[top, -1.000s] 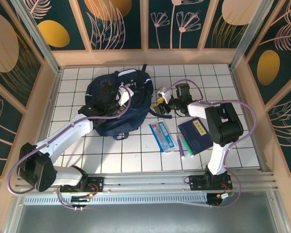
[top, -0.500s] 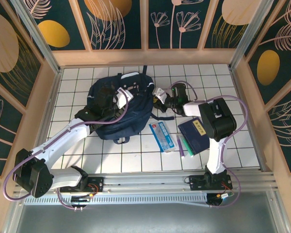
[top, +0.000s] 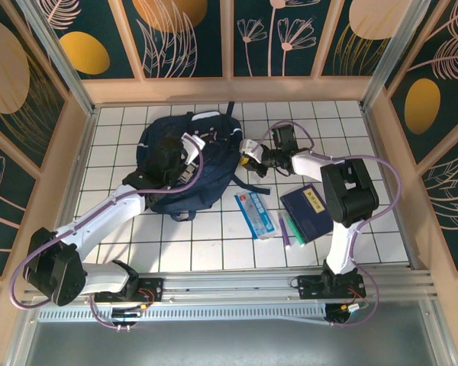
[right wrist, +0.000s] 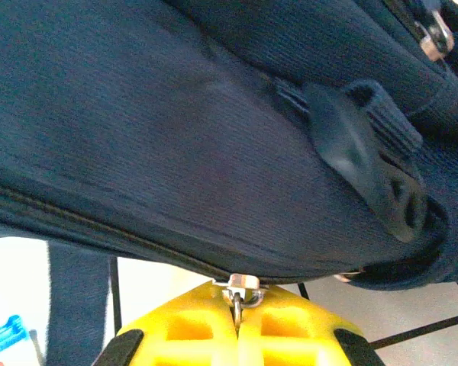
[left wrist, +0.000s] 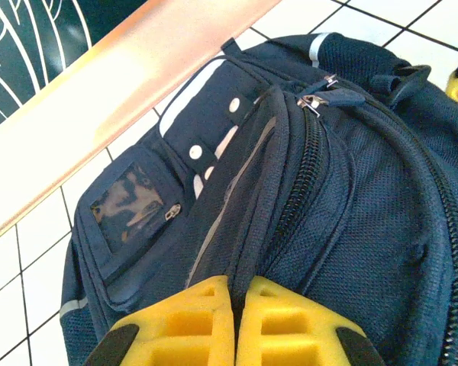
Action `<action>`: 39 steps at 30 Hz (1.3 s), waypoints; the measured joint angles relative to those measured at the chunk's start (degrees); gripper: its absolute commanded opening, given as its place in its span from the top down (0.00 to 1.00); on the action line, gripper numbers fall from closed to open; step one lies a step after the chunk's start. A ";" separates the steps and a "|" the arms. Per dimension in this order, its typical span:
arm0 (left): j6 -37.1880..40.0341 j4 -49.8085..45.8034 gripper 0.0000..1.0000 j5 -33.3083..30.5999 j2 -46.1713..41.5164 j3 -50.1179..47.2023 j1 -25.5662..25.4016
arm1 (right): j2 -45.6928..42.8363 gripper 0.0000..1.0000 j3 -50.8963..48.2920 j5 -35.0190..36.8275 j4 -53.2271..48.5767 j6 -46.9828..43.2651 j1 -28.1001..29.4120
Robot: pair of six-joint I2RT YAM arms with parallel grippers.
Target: Pack the student bag
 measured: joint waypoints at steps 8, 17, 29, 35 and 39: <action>-3.10 0.50 1.00 0.22 2.91 0.28 0.02 | -2.05 1.00 1.57 3.17 -10.05 -5.92 4.09; -9.14 -0.17 1.00 1.75 7.43 2.36 0.04 | -8.00 1.00 0.98 5.40 -14.36 -6.03 11.96; -24.61 -7.06 1.00 5.70 8.94 7.17 0.42 | -14.25 1.00 -10.54 9.38 0.15 10.73 18.03; -34.07 -17.05 1.00 8.35 10.45 16.68 1.53 | -15.13 0.99 -10.93 12.94 4.39 14.03 20.63; -40.83 -19.54 1.00 12.33 12.15 17.92 2.08 | -15.10 0.93 -10.82 13.44 5.77 17.22 24.48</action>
